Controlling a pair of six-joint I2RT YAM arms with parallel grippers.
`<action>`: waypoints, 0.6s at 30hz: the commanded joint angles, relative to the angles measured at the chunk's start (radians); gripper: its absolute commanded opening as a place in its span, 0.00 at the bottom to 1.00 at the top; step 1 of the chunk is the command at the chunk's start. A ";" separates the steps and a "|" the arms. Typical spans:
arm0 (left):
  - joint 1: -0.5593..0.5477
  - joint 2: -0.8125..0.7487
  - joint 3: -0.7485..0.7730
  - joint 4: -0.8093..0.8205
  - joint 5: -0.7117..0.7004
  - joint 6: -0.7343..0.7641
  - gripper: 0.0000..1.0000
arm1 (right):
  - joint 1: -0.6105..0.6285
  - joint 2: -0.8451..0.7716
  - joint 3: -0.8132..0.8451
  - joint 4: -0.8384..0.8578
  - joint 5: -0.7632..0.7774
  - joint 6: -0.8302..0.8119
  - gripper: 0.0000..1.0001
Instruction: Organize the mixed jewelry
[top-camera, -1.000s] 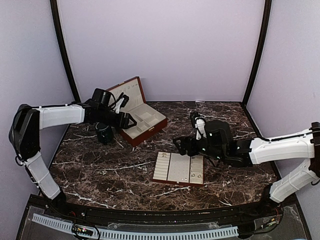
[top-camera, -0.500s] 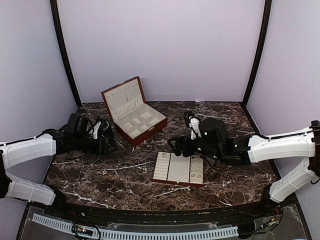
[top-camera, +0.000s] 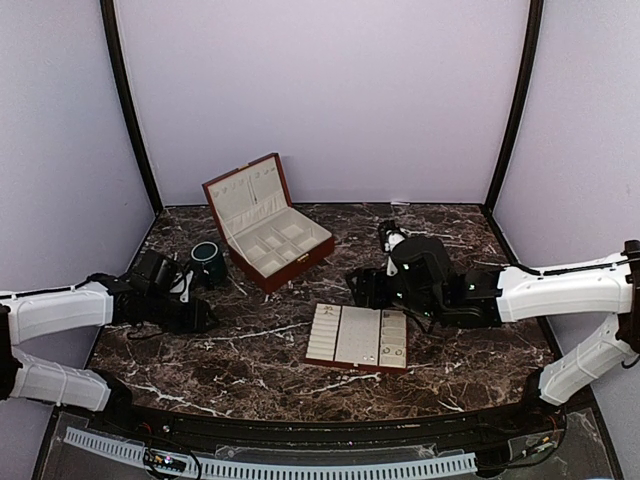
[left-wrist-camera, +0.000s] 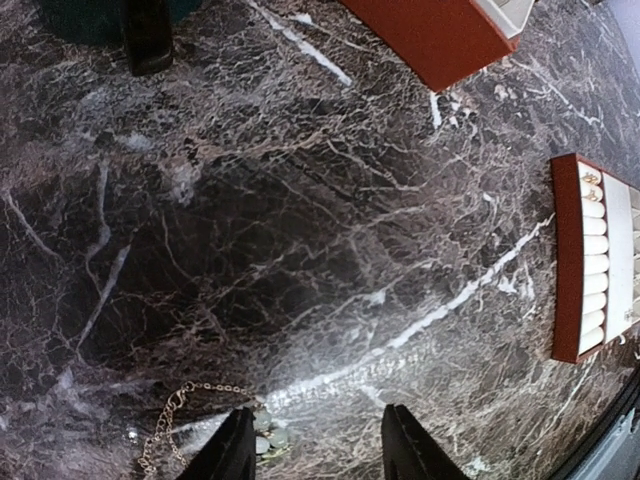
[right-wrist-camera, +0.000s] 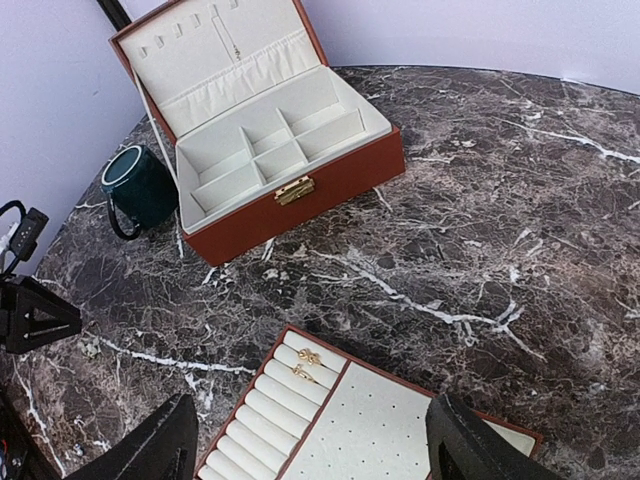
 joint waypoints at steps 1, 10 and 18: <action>-0.013 0.030 -0.004 -0.036 -0.042 -0.008 0.44 | 0.004 -0.001 0.026 -0.026 0.050 0.015 0.79; -0.033 0.075 -0.013 -0.040 -0.040 -0.008 0.38 | 0.003 -0.011 -0.010 -0.020 0.062 0.036 0.80; -0.054 0.149 0.007 -0.039 -0.058 0.000 0.35 | -0.001 -0.012 -0.018 -0.021 0.069 0.037 0.80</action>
